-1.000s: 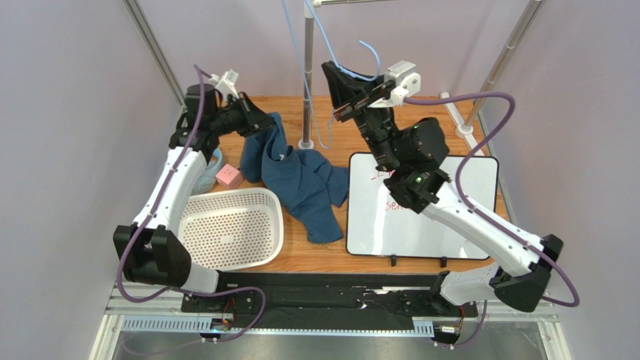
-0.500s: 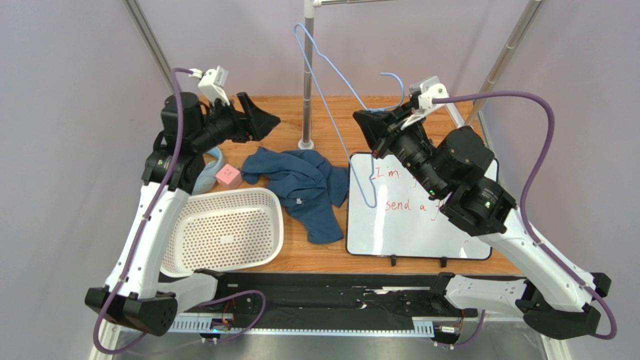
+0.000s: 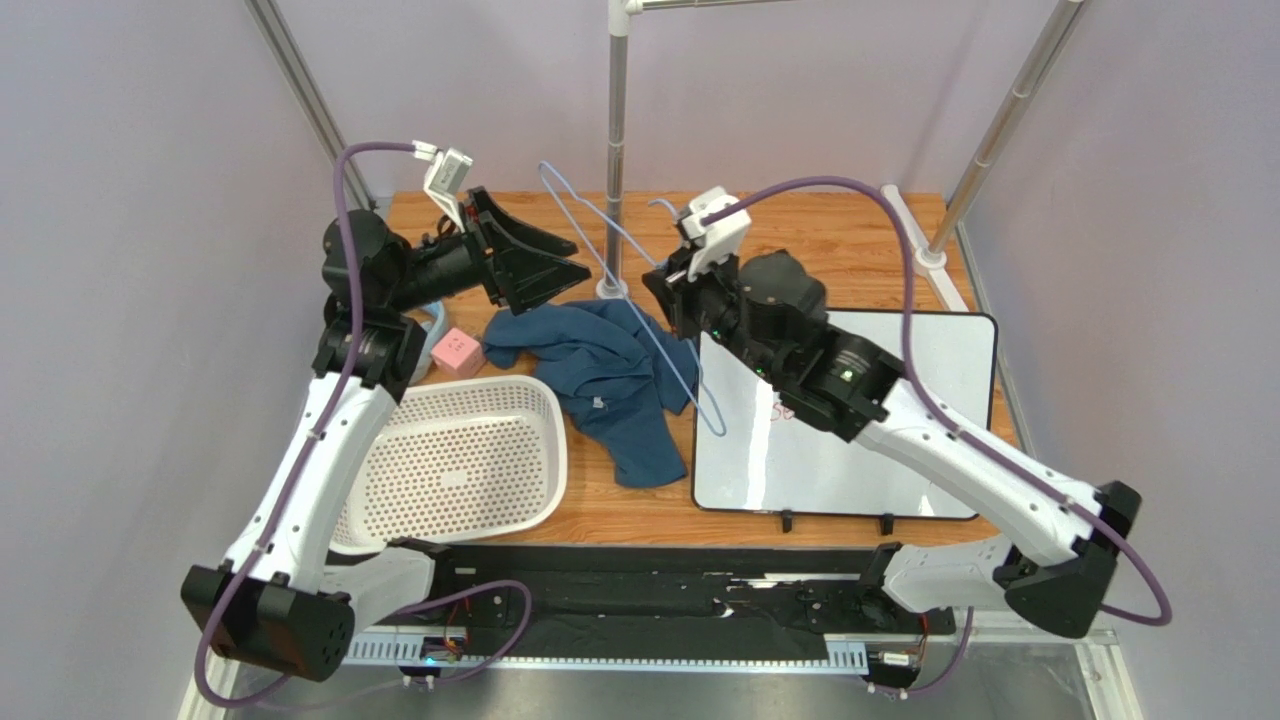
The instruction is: Remove the t-shirt from the hanger
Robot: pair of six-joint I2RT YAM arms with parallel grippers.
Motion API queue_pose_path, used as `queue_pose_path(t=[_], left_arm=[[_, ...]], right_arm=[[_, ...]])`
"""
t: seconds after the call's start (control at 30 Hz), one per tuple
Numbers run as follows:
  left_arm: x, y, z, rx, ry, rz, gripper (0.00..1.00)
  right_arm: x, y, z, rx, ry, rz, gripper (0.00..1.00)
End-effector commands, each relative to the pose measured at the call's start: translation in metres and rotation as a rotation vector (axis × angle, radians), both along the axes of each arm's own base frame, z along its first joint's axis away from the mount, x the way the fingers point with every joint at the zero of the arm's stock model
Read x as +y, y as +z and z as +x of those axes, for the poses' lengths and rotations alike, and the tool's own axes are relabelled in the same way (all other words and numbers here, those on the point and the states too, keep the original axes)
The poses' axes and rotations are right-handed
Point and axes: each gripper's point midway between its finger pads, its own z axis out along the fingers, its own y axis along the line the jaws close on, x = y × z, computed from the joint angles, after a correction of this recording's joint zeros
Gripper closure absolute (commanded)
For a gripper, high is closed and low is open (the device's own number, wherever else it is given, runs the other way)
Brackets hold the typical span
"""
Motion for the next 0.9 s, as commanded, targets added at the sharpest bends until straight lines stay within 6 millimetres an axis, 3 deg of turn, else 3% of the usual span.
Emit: queue_pose_path(t=[0.0,0.1,0.13,0.2,0.23,0.37,0.5,0.87], left_arm=[[-0.006,0.009,-0.009,0.031,-0.135,-0.094,0.2],[-0.008,-0.014,0.014,0.153,-0.1,-0.116,0.28],[-0.008,-0.034,0.031,0.255,-0.06,-0.111,0.32],[-0.004,-0.05,0.045,0.352,-0.031,-0.131,0.46],[-0.003,-0.062,0.055,0.394,-0.021,-0.14,0.47],[0.013,-0.07,0.069,0.435,0.04,-0.166,0.36],[0.017,-0.072,0.071,0.435,0.071,-0.154,0.28],[0.017,-0.075,0.074,0.434,0.081,-0.159,0.25]], right_arm=[[0.023,0.008,0.016,-0.065,-0.006,0.094,1.0],[0.036,-0.008,0.025,-0.052,-0.022,0.1,1.0],[0.044,-0.005,0.027,-0.068,-0.02,0.127,1.0],[0.045,-0.012,0.031,-0.067,-0.047,0.122,1.0],[0.046,-0.013,0.033,-0.071,-0.058,0.129,1.0],[0.047,-0.018,0.036,-0.08,-0.08,0.141,1.0],[0.058,-0.02,0.031,-0.076,-0.032,0.14,1.0],[0.084,-0.031,0.017,-0.063,0.035,0.151,1.0]])
